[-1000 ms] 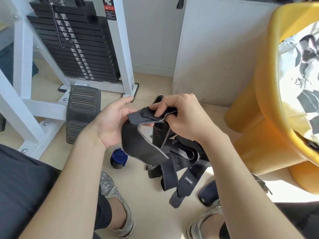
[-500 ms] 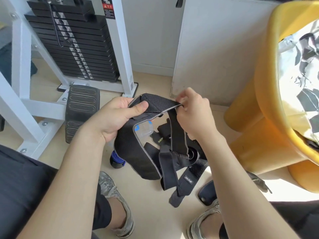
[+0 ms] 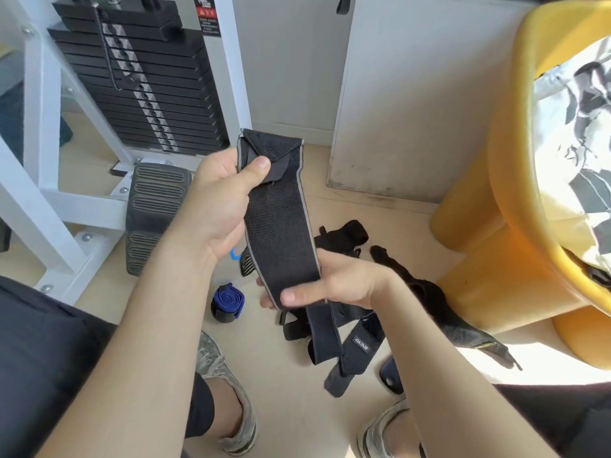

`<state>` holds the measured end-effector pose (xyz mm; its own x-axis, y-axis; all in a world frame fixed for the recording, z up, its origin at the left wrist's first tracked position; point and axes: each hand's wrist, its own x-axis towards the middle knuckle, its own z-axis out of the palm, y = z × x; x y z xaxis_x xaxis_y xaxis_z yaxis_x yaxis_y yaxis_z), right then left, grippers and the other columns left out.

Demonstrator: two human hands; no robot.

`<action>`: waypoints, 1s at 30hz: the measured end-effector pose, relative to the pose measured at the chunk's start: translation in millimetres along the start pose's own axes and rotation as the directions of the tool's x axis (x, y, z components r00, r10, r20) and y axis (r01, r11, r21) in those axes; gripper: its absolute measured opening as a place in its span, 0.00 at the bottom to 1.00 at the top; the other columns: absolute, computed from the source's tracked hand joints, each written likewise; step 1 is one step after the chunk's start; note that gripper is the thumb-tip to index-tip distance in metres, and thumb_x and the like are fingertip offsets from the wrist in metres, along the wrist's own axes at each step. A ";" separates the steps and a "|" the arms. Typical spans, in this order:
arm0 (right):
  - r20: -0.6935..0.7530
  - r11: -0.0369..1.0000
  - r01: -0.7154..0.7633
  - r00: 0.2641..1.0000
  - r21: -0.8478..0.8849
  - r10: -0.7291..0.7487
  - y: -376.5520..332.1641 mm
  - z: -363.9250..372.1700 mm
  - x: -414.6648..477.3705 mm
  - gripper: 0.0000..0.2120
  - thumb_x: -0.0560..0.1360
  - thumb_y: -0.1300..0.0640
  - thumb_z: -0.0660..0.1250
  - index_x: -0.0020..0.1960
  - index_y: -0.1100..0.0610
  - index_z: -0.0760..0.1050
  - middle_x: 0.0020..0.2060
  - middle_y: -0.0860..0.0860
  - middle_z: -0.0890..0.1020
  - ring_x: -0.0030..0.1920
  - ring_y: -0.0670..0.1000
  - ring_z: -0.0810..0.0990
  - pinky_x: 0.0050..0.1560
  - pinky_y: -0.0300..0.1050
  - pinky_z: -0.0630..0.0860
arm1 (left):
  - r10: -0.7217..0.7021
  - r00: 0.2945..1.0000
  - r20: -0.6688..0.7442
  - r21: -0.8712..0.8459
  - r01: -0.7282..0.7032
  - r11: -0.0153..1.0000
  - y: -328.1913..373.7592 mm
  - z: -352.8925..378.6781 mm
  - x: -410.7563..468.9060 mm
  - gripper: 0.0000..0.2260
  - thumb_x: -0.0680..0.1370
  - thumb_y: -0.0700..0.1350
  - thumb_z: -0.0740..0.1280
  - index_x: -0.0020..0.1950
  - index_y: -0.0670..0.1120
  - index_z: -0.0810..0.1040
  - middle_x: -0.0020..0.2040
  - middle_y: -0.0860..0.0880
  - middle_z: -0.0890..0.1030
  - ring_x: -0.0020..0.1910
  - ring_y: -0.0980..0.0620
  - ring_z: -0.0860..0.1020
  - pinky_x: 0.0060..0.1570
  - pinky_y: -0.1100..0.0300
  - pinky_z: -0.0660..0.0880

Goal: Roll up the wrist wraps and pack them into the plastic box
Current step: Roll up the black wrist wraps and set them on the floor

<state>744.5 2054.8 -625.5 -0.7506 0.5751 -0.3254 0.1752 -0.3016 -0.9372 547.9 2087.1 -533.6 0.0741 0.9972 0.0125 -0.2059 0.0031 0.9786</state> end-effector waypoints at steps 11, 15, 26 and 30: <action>-0.352 0.924 -0.345 0.855 0.164 0.382 112.9 7.0 5.6 0.14 0.86 0.66 0.64 0.70 0.59 0.77 0.57 0.57 0.89 0.55 0.60 0.90 0.56 0.63 0.87 | 0.060 0.991 -0.118 0.068 -0.052 0.996 -13.2 -5.2 6.3 0.12 0.88 0.35 0.62 0.61 0.43 0.85 0.58 0.45 0.89 0.61 0.47 0.86 0.65 0.52 0.81; -0.407 0.951 -0.252 0.861 0.178 0.304 110.1 7.0 8.4 0.21 0.79 0.74 0.71 0.70 0.61 0.77 0.61 0.59 0.87 0.59 0.60 0.89 0.59 0.63 0.86 | 0.080 0.991 -0.103 0.089 -0.071 0.993 -18.2 -4.3 8.6 0.12 0.88 0.35 0.62 0.63 0.43 0.84 0.60 0.45 0.88 0.64 0.46 0.85 0.67 0.51 0.80; -0.246 0.840 -0.517 0.847 -0.168 0.472 112.1 14.1 8.2 0.14 0.73 0.56 0.84 0.52 0.62 0.83 0.39 0.58 0.89 0.36 0.52 0.89 0.39 0.43 0.84 | 0.129 0.992 0.003 0.096 -0.128 0.987 -12.9 -5.5 5.4 0.09 0.86 0.38 0.68 0.61 0.46 0.86 0.60 0.48 0.89 0.63 0.49 0.86 0.62 0.57 0.80; -0.271 0.708 -0.541 0.841 -0.453 0.469 94.0 5.7 7.9 0.07 0.74 0.61 0.78 0.48 0.60 0.82 0.40 0.50 0.85 0.43 0.55 0.84 0.44 0.48 0.82 | 0.003 0.983 0.186 0.028 -0.008 1.000 -7.9 -9.8 -0.9 0.10 0.81 0.39 0.72 0.62 0.43 0.86 0.57 0.43 0.89 0.57 0.47 0.87 0.56 0.56 0.83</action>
<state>751.4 2026.6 -715.5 -0.3766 0.5479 -0.7470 0.8190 -0.1799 -0.5448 539.9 2086.9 -543.3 0.2537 0.9658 0.0529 -0.1788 -0.0070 0.9839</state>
